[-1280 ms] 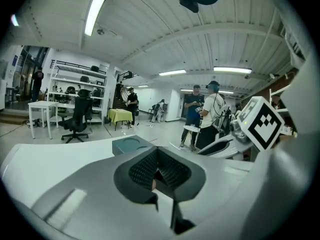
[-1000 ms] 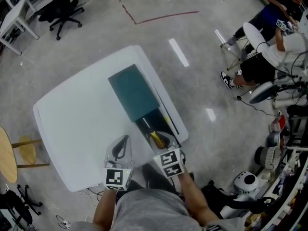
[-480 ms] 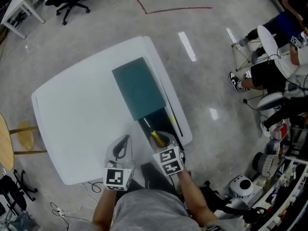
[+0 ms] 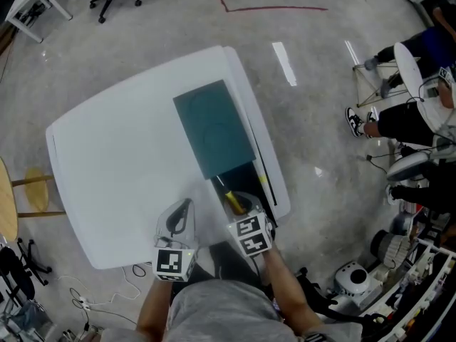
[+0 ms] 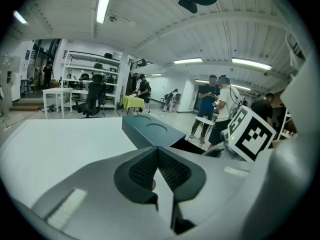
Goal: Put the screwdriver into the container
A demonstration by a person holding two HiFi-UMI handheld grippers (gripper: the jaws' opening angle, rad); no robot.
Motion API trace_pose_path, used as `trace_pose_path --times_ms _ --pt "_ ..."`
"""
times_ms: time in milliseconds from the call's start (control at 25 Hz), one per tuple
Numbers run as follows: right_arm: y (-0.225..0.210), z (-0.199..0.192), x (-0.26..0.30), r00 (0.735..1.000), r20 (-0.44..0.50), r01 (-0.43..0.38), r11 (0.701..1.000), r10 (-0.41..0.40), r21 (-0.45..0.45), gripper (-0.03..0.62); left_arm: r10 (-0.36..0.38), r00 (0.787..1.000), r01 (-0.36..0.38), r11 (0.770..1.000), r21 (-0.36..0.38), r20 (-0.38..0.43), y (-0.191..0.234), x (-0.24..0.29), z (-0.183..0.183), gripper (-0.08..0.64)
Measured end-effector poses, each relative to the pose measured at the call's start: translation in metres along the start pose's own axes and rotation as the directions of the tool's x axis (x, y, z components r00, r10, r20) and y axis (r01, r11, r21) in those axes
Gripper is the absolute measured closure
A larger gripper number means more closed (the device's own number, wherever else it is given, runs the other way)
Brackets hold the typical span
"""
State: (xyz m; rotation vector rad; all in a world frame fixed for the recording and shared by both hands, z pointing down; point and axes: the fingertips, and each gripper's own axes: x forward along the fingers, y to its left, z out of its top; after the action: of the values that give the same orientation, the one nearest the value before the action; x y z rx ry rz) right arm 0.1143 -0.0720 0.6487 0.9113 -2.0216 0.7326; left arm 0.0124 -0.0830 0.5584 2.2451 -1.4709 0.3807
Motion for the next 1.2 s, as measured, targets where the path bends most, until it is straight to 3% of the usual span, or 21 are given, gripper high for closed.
trace_pose_path --times_ms 760,1200 --pt "0.0 -0.013 0.01 0.999 -0.044 -0.017 0.999 0.019 0.028 0.503 -0.004 1.0 0.003 1.0 -0.025 -0.028 0.005 0.011 -0.011 0.548" --pt "-0.007 0.002 -0.002 0.999 0.04 0.005 0.999 -0.007 0.038 0.481 -0.009 1.0 0.009 1.0 -0.006 -0.008 0.0 0.007 -0.005 0.548"
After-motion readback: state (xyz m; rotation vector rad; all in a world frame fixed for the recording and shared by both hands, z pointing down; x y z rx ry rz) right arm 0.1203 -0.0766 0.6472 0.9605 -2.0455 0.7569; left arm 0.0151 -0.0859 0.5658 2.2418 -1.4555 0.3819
